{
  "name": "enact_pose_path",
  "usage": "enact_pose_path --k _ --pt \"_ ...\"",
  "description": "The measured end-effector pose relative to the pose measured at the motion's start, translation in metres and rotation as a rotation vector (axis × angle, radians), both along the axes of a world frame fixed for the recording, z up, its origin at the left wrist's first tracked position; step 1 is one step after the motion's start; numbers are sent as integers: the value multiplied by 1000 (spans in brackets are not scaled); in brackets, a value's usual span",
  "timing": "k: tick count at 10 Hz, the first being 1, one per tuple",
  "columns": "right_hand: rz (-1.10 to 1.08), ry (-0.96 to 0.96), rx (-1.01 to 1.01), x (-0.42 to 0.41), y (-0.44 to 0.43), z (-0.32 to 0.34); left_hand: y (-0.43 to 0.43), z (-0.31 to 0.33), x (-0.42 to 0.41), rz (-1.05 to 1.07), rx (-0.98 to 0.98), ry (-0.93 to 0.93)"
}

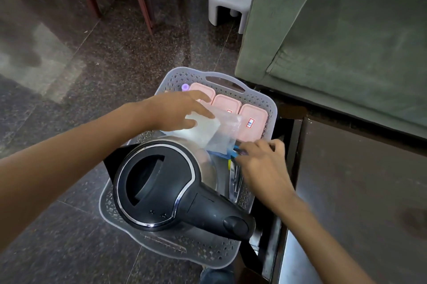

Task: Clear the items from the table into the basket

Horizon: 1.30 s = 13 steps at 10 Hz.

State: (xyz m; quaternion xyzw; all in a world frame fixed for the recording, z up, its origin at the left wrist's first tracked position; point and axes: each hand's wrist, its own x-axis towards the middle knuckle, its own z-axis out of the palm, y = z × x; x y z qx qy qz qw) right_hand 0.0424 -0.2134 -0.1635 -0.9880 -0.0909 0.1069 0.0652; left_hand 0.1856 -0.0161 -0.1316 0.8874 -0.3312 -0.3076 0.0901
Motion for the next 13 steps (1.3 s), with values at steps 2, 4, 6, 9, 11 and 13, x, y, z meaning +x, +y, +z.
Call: enact_pose_path --k 2,4,6,9,11,13 --pt "160 -39 -199 -5 5 -8 -4 -1 -4 11 77 15" --pt "138 -38 -263 -13 -7 5 -2 0 -5 17 82 25" --pt "104 32 -231 -13 -2 4 -1 0 -7 30 66 23" --pt "409 46 -202 -20 2 -4 0 -2 -5 38 33 26" --pt "302 -56 -65 -25 -3 -5 -1 -3 -4 38 23 15" --pt "-15 -247 305 -19 -7 2 -12 8 -8 53 66 -45"
